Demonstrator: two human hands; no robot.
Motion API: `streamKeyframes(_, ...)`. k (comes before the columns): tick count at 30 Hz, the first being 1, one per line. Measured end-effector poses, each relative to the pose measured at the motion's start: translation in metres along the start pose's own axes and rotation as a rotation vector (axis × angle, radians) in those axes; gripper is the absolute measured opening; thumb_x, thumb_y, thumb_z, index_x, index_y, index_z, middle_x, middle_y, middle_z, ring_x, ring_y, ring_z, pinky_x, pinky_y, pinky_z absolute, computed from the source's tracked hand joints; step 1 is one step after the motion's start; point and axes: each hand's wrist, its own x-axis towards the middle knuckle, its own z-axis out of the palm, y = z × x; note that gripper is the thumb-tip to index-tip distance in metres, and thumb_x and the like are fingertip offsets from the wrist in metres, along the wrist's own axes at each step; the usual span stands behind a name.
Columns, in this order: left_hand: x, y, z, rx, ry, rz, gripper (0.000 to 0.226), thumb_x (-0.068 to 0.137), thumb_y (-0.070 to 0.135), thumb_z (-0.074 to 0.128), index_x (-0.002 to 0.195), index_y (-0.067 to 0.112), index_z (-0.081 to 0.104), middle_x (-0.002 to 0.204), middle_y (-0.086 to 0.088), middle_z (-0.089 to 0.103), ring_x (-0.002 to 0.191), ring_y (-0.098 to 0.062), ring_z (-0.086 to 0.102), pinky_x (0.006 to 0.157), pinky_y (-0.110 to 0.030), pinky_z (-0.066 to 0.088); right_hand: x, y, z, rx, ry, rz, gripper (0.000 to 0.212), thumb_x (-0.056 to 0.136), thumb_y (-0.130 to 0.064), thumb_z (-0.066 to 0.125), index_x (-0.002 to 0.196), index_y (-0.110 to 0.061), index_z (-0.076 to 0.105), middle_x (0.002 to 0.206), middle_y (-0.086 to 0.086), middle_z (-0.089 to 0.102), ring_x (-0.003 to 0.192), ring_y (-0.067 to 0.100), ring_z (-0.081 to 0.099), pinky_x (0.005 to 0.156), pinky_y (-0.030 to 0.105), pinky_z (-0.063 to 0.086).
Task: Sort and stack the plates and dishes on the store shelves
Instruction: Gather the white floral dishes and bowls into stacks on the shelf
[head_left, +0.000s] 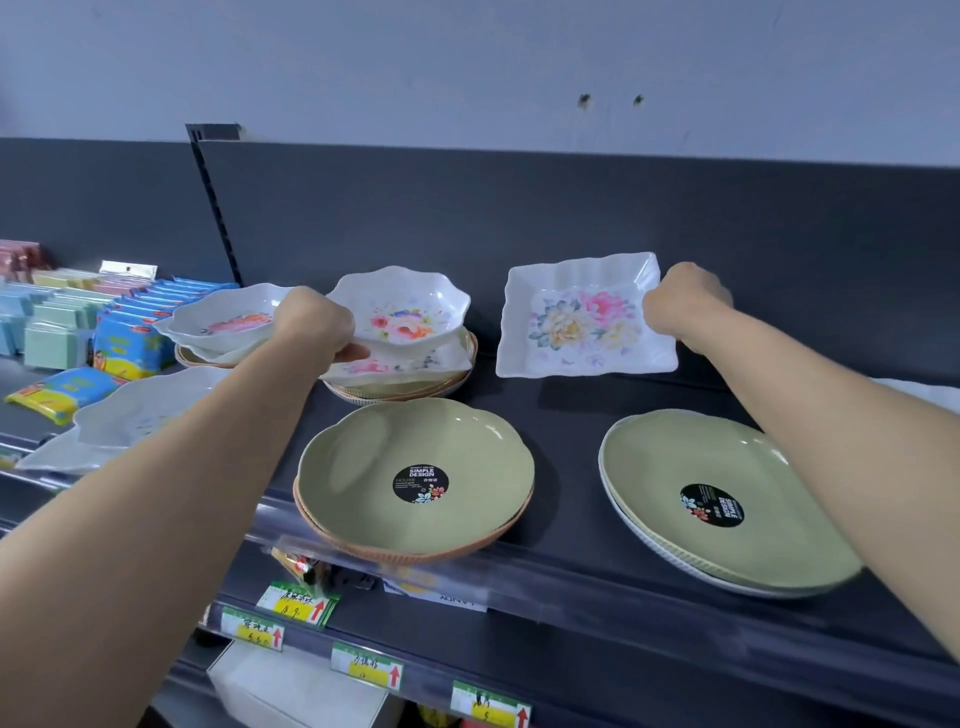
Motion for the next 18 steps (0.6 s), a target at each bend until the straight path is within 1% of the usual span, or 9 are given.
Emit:
streamKeyframes(2, -0.006, 0.01, 0.005, -0.004, 0.066, 0.031, 0.024, 0.096, 0.002, 0.036, 0.075, 0.001, 0.049, 0.021, -0.001, 0.045, 0.011, -0.009, 0.036, 0.023, -0.005, 0.026, 0.0, 0.008, -0.006, -0.005, 0.012, 0.013, 0.028, 0.089, -0.003, 0.044, 0.064, -0.009, 0.033, 0.067, 0.005, 0.038, 0.081, 0.031, 0.047, 0.047, 0.026, 0.029)
streamKeyframes(4, -0.012, 0.022, 0.014, -0.008, 0.109, 0.058, 0.029, 0.095, 0.003, 0.037, 0.068, 0.001, 0.048, 0.022, -0.001, 0.047, 0.012, -0.008, 0.038, 0.028, -0.008, 0.031, -0.001, 0.018, -0.015, -0.009, 0.02, 0.029, 0.027, 0.089, -0.002, 0.044, 0.064, -0.008, 0.034, 0.067, 0.006, 0.038, 0.081, 0.031, 0.048, 0.047, 0.026, 0.029)
streamKeyframes(6, -0.016, 0.03, 0.024, 0.002, 0.097, 0.1, 0.031, 0.094, 0.003, 0.037, 0.065, 0.002, 0.048, 0.023, 0.0, 0.048, 0.013, -0.007, 0.039, 0.031, -0.011, 0.032, -0.003, 0.031, -0.025, -0.014, 0.031, 0.052, 0.026, 0.089, -0.002, 0.044, 0.064, -0.007, 0.035, 0.067, 0.006, 0.038, 0.081, 0.031, 0.048, 0.048, 0.027, 0.031)
streamKeyframes(9, -0.027, 0.047, 0.042, -0.017, 0.088, 0.138, 0.018, 0.09, 0.002, 0.036, 0.084, 0.001, 0.053, 0.026, -0.003, 0.051, 0.017, -0.011, 0.045, 0.032, -0.009, 0.033, -0.005, 0.055, -0.041, -0.023, 0.056, 0.083, 0.027, 0.089, -0.002, 0.044, 0.065, -0.007, 0.035, 0.067, 0.007, 0.038, 0.082, 0.032, 0.048, 0.06, 0.031, 0.037)
streamKeyframes(11, -0.034, 0.059, 0.056, -0.014, 0.066, 0.174, 0.017, 0.088, 0.002, 0.036, 0.089, 0.002, 0.053, 0.031, -0.005, 0.055, 0.02, -0.011, 0.047, 0.037, -0.014, 0.036, -0.006, 0.074, -0.053, -0.034, 0.078, 0.111, 0.026, 0.089, -0.002, 0.044, 0.065, -0.007, 0.035, 0.067, 0.006, 0.038, 0.083, 0.032, 0.048, 0.066, 0.032, 0.038)
streamKeyframes(12, -0.038, 0.066, 0.064, -0.018, 0.046, 0.197, 0.017, 0.088, 0.002, 0.035, 0.09, 0.003, 0.052, 0.038, -0.007, 0.059, 0.019, -0.012, 0.047, 0.036, -0.013, 0.037, -0.006, 0.084, -0.059, -0.041, 0.088, 0.127, 0.026, 0.089, -0.002, 0.044, 0.065, -0.007, 0.035, 0.067, 0.006, 0.038, 0.083, 0.032, 0.048, 0.065, 0.032, 0.038)
streamKeyframes(15, -0.057, 0.087, 0.087, -0.064, -0.026, 0.238, 0.015, 0.089, 0.0, 0.035, 0.081, 0.004, 0.047, 0.06, -0.013, 0.058, 0.018, -0.013, 0.048, 0.028, -0.007, 0.032, -0.005, 0.116, -0.078, -0.073, 0.122, 0.182, 0.026, 0.09, -0.003, 0.045, 0.065, -0.007, 0.036, 0.068, 0.006, 0.039, 0.082, 0.031, 0.048, 0.061, 0.031, 0.037)
streamKeyframes(17, -0.065, 0.101, 0.105, -0.1, -0.07, 0.26, 0.02, 0.087, -0.003, 0.037, 0.07, 0.007, 0.041, 0.067, -0.013, 0.056, 0.029, -0.02, 0.056, 0.032, -0.012, 0.036, -0.006, 0.138, -0.095, -0.096, 0.15, 0.224, 0.026, 0.091, -0.003, 0.044, 0.066, -0.006, 0.037, 0.069, 0.008, 0.042, 0.08, 0.032, 0.049, 0.058, 0.031, 0.037)
streamKeyframes(18, -0.069, 0.107, 0.114, -0.12, -0.089, 0.274, 0.022, 0.086, -0.004, 0.038, 0.068, 0.007, 0.041, 0.068, -0.013, 0.057, 0.038, -0.024, 0.059, 0.038, -0.017, 0.04, -0.006, 0.15, -0.103, -0.107, 0.164, 0.246, 0.025, 0.091, -0.002, 0.044, 0.066, -0.005, 0.039, 0.072, 0.009, 0.045, 0.08, 0.032, 0.049, 0.054, 0.029, 0.036)
